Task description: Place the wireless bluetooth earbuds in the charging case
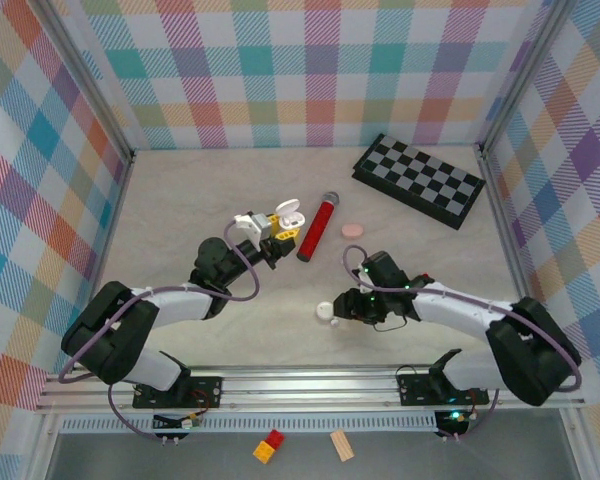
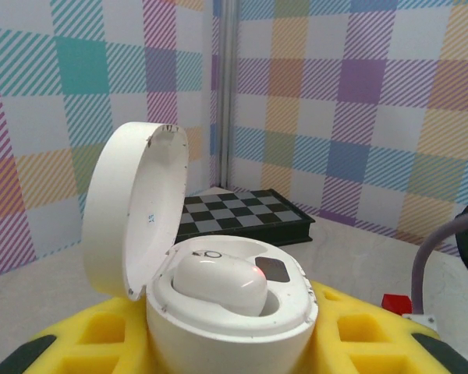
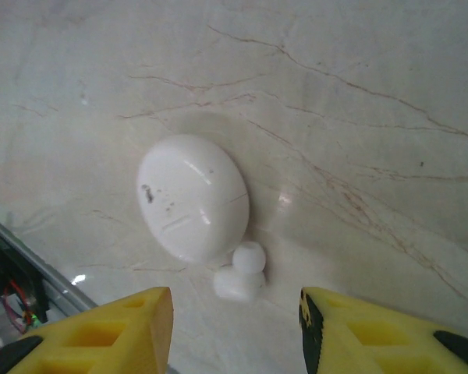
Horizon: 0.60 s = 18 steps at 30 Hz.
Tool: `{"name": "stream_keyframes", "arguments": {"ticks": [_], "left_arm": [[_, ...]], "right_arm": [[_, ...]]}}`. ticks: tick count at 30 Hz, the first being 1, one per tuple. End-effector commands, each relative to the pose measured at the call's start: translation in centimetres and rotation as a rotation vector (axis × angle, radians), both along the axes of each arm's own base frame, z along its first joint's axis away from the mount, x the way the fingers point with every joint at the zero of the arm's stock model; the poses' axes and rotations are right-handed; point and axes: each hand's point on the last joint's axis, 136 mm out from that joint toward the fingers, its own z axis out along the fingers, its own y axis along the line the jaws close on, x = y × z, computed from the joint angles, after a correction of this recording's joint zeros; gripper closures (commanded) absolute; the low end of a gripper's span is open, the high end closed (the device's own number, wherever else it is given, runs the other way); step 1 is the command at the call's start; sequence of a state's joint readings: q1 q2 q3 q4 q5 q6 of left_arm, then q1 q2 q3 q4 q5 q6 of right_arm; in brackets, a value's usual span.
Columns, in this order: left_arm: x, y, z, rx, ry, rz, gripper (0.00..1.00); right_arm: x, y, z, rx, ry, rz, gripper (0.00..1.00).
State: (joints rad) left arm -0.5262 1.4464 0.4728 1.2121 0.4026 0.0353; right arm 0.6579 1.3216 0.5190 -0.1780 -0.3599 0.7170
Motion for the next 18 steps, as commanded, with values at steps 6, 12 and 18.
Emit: {"name": "stream_keyframes", "arguments": {"ticks": [6, 12, 18], "left_arm": [[-0.6, 1.3, 1.6, -0.037, -0.030, -0.012, 0.71], [-0.5, 1.8, 1.6, -0.031, -0.026, -0.001, 0.71], [-0.3, 2.1, 1.5, -0.029, -0.019, 0.012, 0.71]], "right_arm": [[0.1, 1.7, -0.6, 0.001, -0.023, 0.068, 0.52], [-1.0, 2.0, 0.0, -0.006, -0.017, 0.093, 0.52], [-1.6, 2.2, -0.4, -0.008, -0.018, 0.111, 0.52]]}}
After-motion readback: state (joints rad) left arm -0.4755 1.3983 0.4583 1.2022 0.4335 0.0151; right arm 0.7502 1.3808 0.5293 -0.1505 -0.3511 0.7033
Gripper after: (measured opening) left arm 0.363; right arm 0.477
